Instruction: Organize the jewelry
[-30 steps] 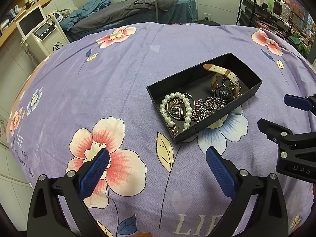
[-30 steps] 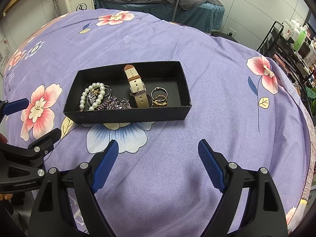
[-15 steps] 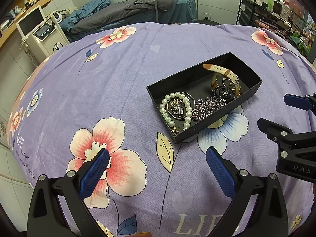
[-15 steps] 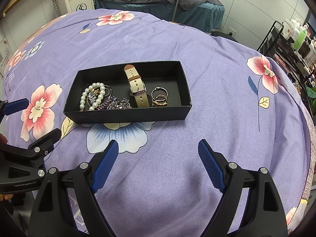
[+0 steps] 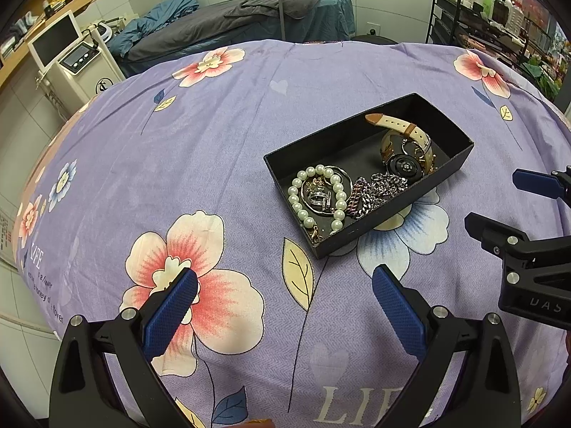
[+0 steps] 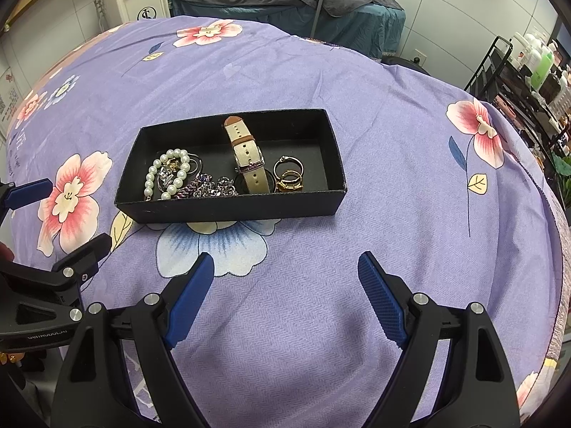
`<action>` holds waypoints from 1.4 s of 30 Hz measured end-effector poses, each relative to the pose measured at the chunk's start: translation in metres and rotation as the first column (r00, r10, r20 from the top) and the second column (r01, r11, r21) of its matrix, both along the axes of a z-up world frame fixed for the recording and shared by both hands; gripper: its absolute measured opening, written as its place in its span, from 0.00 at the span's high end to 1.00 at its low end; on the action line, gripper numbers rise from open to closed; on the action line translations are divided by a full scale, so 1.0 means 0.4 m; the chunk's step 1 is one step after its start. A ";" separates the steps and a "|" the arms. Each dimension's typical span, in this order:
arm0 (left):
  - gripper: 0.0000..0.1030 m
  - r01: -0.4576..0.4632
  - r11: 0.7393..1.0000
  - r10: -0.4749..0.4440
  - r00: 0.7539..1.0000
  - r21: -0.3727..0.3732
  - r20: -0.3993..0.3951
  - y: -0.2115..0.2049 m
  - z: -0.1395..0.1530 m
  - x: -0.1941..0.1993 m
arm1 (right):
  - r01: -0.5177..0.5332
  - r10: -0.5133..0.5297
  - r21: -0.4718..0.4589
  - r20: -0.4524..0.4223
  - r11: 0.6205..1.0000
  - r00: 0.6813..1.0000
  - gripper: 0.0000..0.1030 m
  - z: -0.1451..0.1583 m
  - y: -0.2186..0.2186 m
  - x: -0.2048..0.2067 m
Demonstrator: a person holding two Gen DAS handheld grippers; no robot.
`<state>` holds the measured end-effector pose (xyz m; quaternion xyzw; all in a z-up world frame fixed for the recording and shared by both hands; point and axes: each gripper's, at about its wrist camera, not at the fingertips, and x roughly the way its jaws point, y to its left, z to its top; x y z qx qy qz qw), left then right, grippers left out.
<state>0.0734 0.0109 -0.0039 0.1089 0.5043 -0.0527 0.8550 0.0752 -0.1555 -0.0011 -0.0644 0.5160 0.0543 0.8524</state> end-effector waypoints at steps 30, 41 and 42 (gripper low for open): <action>0.07 -0.019 0.999 0.020 1.000 -0.029 0.011 0.005 0.004 0.005 | 0.013 -0.013 0.007 0.006 1.000 1.000 0.20 0.006 -0.001 0.001; 0.06 -0.020 1.000 0.020 1.000 -0.018 0.010 0.009 0.004 0.006 | 0.009 -0.010 0.006 0.005 1.000 1.000 0.20 0.009 -0.001 0.002; 0.06 -0.020 1.000 0.020 1.000 -0.017 0.011 0.009 0.004 0.006 | 0.009 -0.009 0.005 0.005 1.000 1.000 0.20 0.009 0.000 0.002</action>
